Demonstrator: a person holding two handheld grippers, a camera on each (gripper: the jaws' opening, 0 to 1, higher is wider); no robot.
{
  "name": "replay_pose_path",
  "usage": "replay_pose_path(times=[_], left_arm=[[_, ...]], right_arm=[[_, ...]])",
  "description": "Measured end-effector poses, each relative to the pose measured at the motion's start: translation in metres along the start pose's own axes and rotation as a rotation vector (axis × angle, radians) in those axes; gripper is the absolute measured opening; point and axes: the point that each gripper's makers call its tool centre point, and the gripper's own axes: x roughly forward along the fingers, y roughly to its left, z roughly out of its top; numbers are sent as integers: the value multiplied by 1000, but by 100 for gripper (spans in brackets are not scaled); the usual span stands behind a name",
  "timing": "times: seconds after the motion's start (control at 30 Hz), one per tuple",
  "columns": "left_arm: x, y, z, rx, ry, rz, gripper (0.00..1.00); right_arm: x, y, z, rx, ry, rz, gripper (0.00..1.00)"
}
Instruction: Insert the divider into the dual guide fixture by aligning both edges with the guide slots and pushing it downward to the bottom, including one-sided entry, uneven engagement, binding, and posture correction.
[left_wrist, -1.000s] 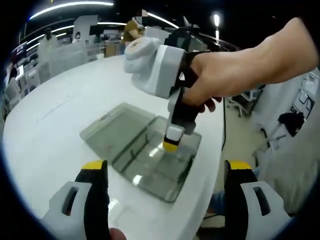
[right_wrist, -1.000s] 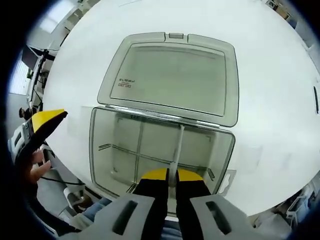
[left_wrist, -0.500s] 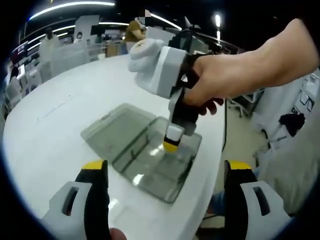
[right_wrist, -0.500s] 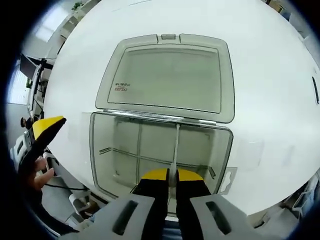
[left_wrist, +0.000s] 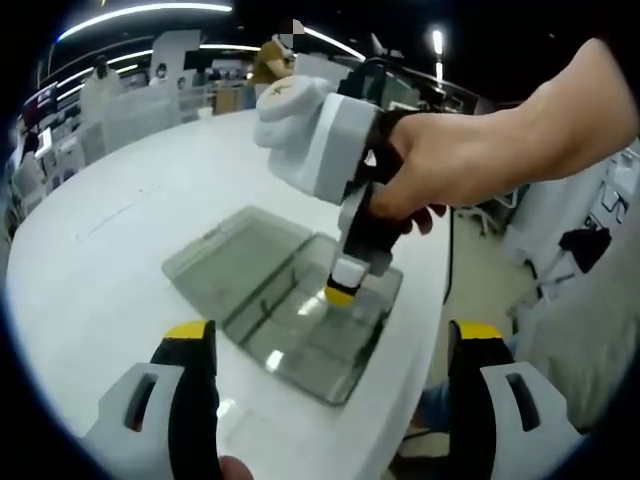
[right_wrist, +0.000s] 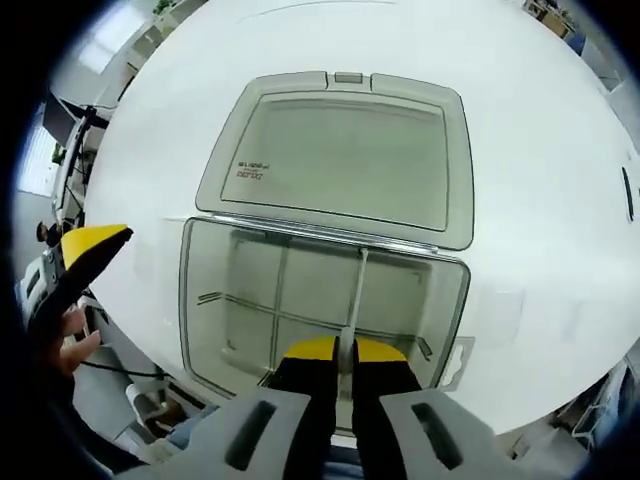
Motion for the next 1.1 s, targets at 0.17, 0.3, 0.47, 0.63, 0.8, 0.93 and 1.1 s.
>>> replay_pose_path(times=[0.17,0.3,0.47,0.63,0.8,0.93,1.1], left_arm=[[-1,-1,0,7,5,1,93],[-2,0,0,5,6,6,93],[-1,-2,1,5,5,5,93],[0,-3,1,3,3,3,93],[1,-5,2,5,2,0,93],[0,-6,3,6,1,0,93],[-1,-5,3,4,1,3,93]], right_arm=[[1,-3,0,29,-15,28,0],[1,-2,1,31,-23,52,1],[3,-1,0,6,-31,62,4],[4,-3,-5,10,-26,74,7],[4,1,-2,-5,-36,79,1],[6,1,-2,-38,-35,55,0],[5,0,-3,-116,-27,26,0]])
